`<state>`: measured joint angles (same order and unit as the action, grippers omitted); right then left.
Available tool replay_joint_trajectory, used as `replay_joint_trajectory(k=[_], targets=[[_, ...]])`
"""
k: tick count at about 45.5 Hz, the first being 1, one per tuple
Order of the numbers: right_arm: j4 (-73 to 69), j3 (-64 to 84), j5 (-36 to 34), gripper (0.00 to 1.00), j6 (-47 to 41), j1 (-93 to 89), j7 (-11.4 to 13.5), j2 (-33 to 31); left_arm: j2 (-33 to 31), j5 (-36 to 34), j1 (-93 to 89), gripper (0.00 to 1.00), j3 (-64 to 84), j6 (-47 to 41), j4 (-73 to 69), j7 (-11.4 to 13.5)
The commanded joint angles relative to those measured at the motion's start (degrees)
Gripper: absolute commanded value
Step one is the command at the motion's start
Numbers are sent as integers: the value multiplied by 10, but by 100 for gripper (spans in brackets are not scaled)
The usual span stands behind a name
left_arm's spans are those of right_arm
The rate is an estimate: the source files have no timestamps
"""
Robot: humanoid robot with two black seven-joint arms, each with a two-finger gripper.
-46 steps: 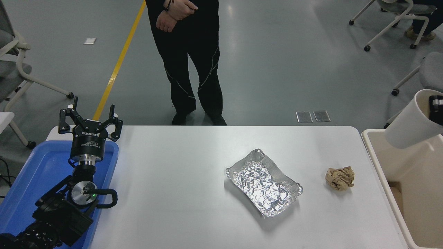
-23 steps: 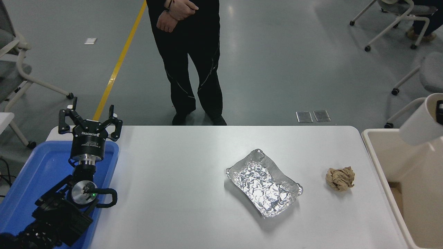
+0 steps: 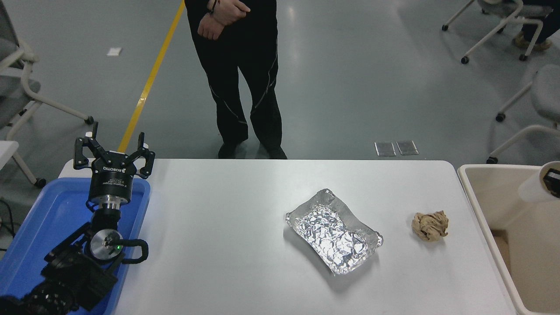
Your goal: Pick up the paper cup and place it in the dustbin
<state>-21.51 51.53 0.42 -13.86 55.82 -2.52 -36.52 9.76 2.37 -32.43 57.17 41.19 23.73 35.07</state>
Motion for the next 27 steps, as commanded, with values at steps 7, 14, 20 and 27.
replay_joint_trajectory(k=[7,14,20,27], targets=[[167,-114,-11,0,61,-212,9,95,0,0,0,99,0,0,0,1],[167,-131,-12,0,110,-224,51,111,0,0,0,99,0,-1,0,1],[166,-143,-12,0,117,-227,65,118,0,0,0,99,0,0,0,1],[166,-158,-12,0,120,-233,66,120,0,0,0,99,0,0,0,1]])
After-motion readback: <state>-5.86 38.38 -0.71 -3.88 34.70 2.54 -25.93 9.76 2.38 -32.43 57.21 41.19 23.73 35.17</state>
